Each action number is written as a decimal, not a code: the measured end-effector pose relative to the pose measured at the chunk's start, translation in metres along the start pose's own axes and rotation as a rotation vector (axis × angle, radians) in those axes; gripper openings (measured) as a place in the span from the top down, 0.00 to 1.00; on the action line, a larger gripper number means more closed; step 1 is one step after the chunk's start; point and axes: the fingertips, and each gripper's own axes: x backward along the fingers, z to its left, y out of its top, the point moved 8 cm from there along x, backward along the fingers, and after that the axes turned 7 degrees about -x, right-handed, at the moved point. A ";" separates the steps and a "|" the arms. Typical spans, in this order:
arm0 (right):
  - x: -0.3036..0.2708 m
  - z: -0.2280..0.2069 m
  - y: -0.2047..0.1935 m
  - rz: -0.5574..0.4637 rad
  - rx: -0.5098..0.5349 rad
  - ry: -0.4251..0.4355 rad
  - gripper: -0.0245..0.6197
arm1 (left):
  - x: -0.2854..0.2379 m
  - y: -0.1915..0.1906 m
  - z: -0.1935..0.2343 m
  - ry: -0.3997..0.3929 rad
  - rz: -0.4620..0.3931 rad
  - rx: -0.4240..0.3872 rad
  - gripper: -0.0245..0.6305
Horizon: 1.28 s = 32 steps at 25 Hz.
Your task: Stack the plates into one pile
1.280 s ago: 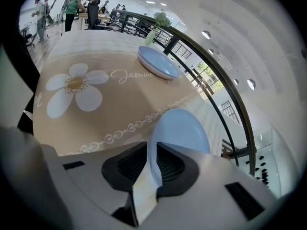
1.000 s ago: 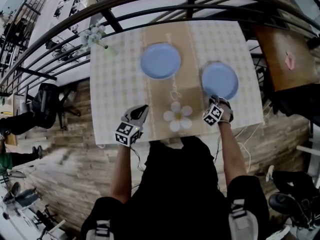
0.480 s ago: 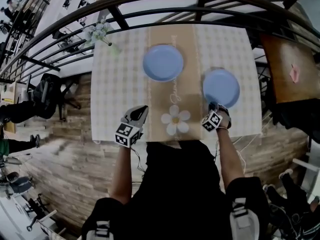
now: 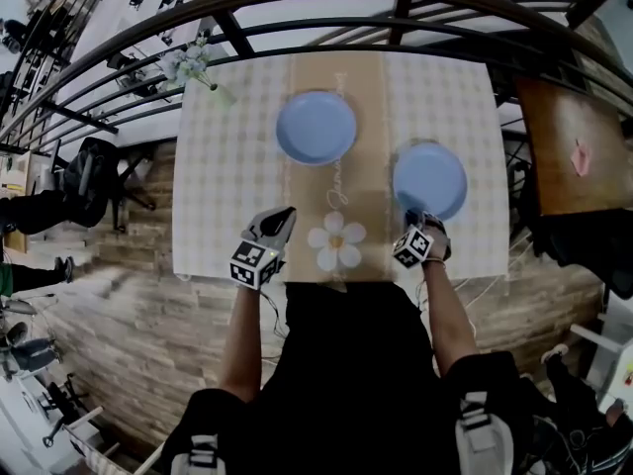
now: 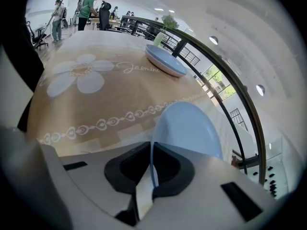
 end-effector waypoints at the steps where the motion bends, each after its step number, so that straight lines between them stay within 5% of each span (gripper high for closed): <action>1: 0.001 -0.002 -0.001 -0.004 -0.001 -0.003 0.94 | -0.002 0.002 -0.002 0.003 -0.005 0.001 0.96; 15: 0.009 -0.039 -0.013 -0.043 0.080 -0.038 0.94 | -0.014 0.005 -0.034 0.048 -0.024 0.028 0.96; 32: 0.005 -0.055 0.040 -0.117 0.190 -0.072 0.94 | 0.021 -0.005 -0.023 0.111 -0.022 0.045 0.96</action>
